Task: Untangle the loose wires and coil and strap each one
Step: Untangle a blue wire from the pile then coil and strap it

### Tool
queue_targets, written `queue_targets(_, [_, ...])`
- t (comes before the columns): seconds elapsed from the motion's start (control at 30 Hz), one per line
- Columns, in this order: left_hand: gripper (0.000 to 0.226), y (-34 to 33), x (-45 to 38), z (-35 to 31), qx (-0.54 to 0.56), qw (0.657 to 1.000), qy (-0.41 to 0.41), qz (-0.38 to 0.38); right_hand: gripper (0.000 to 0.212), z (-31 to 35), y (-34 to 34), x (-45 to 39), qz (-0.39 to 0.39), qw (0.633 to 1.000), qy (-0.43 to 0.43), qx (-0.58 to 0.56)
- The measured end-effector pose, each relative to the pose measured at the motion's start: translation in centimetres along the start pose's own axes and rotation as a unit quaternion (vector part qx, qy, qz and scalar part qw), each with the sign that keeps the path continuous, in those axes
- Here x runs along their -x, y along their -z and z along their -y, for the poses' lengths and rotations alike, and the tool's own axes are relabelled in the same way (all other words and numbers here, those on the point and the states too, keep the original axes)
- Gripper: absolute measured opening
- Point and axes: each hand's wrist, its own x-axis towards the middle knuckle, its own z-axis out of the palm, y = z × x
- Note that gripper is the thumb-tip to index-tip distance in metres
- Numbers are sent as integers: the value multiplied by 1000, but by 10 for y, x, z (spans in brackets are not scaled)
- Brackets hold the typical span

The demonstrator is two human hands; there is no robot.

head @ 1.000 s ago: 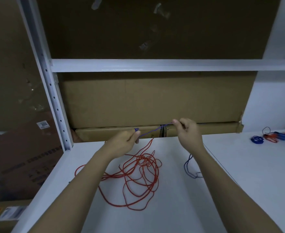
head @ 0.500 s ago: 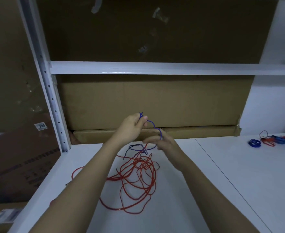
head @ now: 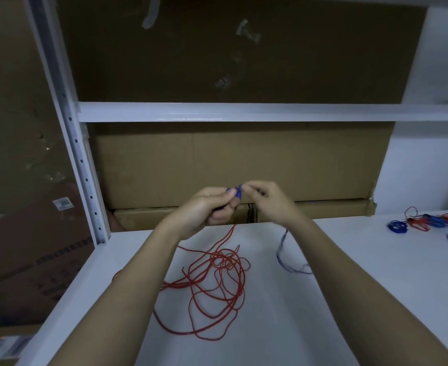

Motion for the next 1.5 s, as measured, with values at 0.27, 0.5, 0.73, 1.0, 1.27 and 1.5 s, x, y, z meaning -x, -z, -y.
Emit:
queue_targets(0.27, [29, 17, -20, 18, -86, 937, -56, -333, 33, -8, -50, 60, 197, 962, 24, 186])
queue_targets(0.5, [36, 12, 17, 52, -306, 940, 111, -102, 16, -19, -3, 38, -31, 962, 111, 248])
queue_targets(0.73, [36, -18, 13, 17, 131, 979, -53, -150, 25, -29, -39, 36, 125, 986, -40, 106])
queue_targets(1.0, [28, 3, -5, 56, -458, 866, 56, -195, 23, -27, -59, 67, 98, 994, 10, 42])
queue_targets(1.27, [45, 15, 14, 60, -516, 843, 117, -96, 30, -56, -8, 55, 38, 991, -127, 24])
queue_targets(1.5, [35, 42, 12, 56, -586, 721, 83, -361, 25, -105, -13, 69, -13, 906, -212, 366])
